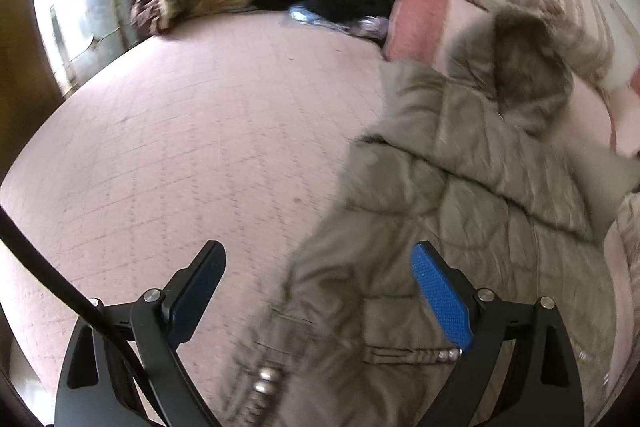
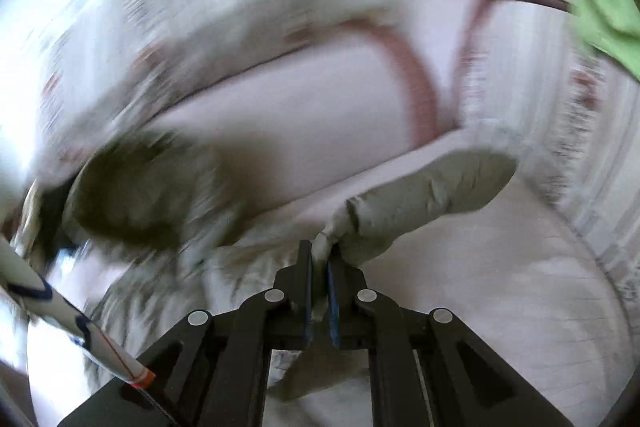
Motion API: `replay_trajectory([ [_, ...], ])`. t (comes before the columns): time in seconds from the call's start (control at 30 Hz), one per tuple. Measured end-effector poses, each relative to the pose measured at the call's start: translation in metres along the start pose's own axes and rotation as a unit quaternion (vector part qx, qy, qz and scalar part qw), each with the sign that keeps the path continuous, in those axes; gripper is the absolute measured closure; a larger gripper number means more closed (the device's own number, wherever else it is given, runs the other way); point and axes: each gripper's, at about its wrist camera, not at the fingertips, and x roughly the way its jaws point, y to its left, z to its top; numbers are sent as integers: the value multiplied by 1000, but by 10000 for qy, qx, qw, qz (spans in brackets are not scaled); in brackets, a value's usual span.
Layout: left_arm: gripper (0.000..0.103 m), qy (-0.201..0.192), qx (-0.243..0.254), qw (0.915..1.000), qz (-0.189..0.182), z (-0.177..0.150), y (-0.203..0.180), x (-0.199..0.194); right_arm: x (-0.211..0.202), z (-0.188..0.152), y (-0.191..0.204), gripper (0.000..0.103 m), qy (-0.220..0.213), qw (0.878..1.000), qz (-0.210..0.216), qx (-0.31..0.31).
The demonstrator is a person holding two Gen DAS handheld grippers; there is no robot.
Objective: Fold large clothes
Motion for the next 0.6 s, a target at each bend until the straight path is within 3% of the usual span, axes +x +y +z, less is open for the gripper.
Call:
replay_trajectory([
  [0.17, 9, 18, -602, 9982, -1, 11, 29, -2, 15, -64, 104, 97, 313, 9927, 564, -1015],
  [0.33, 9, 33, -781, 9969, -15, 15, 41, -3, 33, -131, 187, 95, 624, 9713, 879, -2122],
  [0.47, 9, 1, -774, 9970, 1, 16, 42, -5, 53, -174, 222, 91, 841, 9512, 730, -2878],
  [0.6, 9, 54, -841, 9964, 18, 17, 44, -2, 63, -193, 224, 90, 847, 9493, 577, -2973],
])
